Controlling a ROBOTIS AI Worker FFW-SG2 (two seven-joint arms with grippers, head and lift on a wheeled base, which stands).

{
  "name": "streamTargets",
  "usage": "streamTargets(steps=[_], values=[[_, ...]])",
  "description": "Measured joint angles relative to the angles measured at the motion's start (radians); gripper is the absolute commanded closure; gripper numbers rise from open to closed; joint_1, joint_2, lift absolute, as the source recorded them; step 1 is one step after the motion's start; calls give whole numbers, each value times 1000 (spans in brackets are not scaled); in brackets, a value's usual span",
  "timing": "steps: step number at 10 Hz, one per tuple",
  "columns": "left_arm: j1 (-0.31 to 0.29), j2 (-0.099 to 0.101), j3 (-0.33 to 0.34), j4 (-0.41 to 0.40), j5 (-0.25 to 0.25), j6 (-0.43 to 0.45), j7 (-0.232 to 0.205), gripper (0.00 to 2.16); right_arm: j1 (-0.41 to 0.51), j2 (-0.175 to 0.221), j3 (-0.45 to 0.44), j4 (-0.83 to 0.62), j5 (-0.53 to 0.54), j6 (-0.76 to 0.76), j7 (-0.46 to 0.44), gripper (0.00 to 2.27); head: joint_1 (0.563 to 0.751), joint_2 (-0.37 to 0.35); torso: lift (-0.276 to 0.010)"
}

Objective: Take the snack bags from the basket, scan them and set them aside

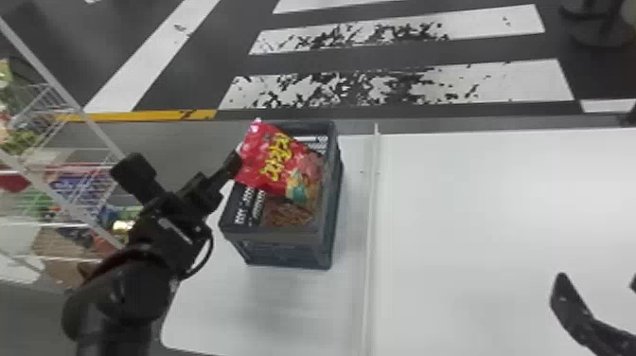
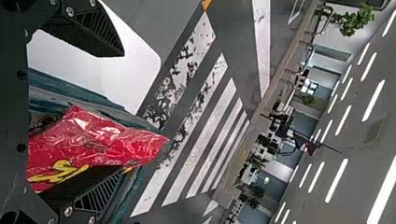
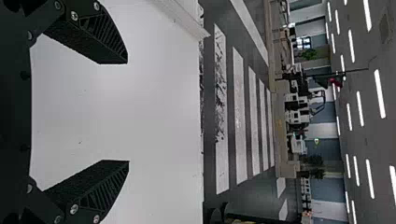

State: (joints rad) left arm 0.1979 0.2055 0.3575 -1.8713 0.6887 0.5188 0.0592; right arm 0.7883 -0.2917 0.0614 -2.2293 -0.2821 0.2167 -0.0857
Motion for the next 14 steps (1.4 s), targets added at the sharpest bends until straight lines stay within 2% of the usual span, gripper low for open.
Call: streamTargets(steps=[2, 4, 8, 9, 14], values=[[-58, 7, -27, 53, 1, 22, -3, 137, 0, 0, -1, 1, 5, 10, 0, 167, 695, 244, -75], [-97, 4, -62, 83, -8, 51, 0, 137, -7, 4, -1, 5, 7, 15, -2, 167, 695, 213, -75], [-109, -9, -111, 82, -20, 94, 11, 161, -29, 6, 4, 18, 6, 16, -3, 167, 695, 170, -75], [-109, -12, -114, 76, -21, 101, 11, 211, -33, 6, 6, 20, 5, 17, -3, 167, 695, 165, -75], [-113, -18, -115, 44, -23, 116, 22, 205, -50, 3, 21, 35, 0, 19, -3, 167, 695, 165, -75]])
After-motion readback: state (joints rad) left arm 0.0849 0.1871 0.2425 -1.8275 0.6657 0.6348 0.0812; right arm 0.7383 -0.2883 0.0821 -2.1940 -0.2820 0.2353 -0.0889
